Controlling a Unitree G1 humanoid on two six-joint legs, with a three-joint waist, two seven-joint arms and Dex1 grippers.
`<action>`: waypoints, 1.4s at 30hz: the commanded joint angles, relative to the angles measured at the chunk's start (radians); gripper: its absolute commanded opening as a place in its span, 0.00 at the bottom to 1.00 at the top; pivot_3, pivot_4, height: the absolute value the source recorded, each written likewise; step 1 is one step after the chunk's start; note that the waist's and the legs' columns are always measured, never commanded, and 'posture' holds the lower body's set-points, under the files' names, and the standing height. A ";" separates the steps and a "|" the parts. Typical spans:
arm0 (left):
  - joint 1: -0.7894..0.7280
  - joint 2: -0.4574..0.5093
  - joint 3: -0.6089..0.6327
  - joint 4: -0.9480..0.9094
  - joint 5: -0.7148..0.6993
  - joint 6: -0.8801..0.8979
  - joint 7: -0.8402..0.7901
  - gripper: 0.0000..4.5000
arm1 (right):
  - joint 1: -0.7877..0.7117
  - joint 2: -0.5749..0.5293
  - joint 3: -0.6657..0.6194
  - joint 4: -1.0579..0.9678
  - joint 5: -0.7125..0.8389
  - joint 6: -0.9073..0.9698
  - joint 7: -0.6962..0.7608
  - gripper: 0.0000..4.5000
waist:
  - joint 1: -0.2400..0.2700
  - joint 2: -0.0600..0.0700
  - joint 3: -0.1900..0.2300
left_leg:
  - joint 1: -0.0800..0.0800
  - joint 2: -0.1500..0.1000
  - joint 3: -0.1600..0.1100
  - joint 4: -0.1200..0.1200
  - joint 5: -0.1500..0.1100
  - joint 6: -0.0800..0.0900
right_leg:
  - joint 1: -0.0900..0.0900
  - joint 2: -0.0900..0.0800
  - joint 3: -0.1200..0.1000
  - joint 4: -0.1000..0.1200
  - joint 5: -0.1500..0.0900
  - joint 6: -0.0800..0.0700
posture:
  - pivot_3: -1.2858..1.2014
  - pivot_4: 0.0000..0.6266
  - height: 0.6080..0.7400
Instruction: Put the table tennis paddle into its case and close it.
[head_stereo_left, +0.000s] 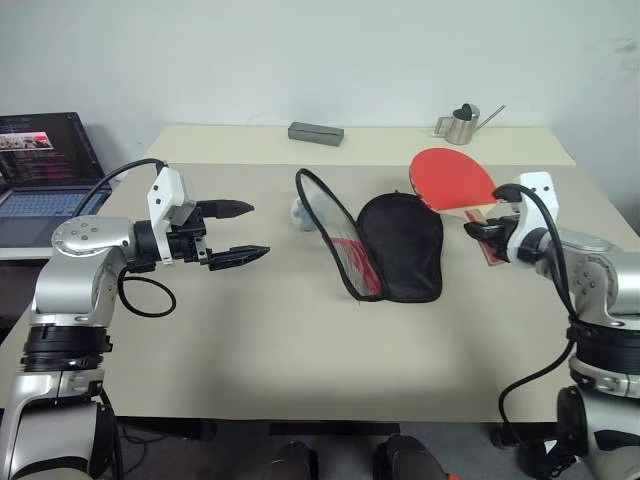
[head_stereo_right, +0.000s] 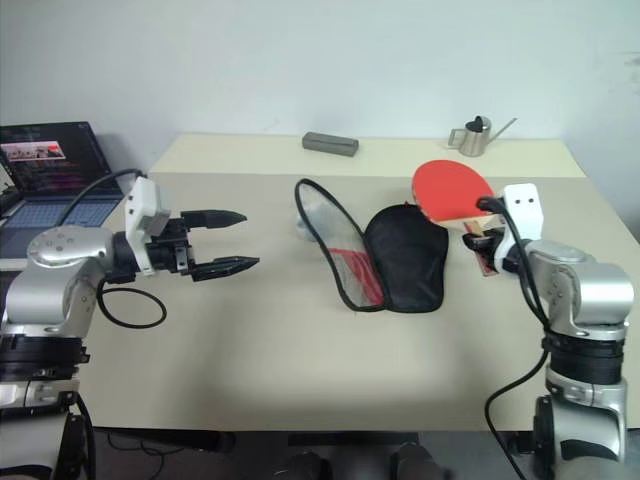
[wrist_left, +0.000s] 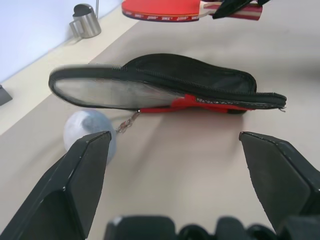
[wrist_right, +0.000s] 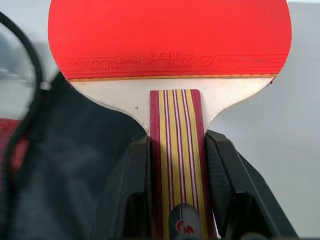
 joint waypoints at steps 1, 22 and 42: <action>-0.007 0.012 0.034 -0.001 -0.006 -0.016 0.010 1.00 | -0.014 0.086 0.017 -0.091 -0.004 0.011 -0.077 0.24 | 0.000 0.000 0.000 | 0.000 0.000 0.000 0.000 0.000 0.000 | 0.000 0.000 0.000 0.000 0.000 0.000 | 0.52 0.24 1.00; 0.031 0.009 0.039 -0.044 -0.023 -0.006 0.038 1.00 | 0.047 0.280 0.149 -0.088 -0.016 -0.031 -0.169 0.24 | -0.003 0.000 0.000 | 0.000 0.000 0.000 -0.001 0.000 0.000 | -0.001 0.000 0.000 0.000 0.000 0.000 | 0.52 0.24 1.00; -0.008 -0.011 0.017 0.000 -0.006 -0.029 0.021 1.00 | 0.063 0.309 0.185 0.069 -0.103 -0.196 -0.213 0.24 | -0.003 0.000 0.000 | 0.000 0.000 0.000 -0.001 0.000 0.000 | -0.001 0.000 0.000 0.000 0.000 0.000 | 0.52 0.24 1.00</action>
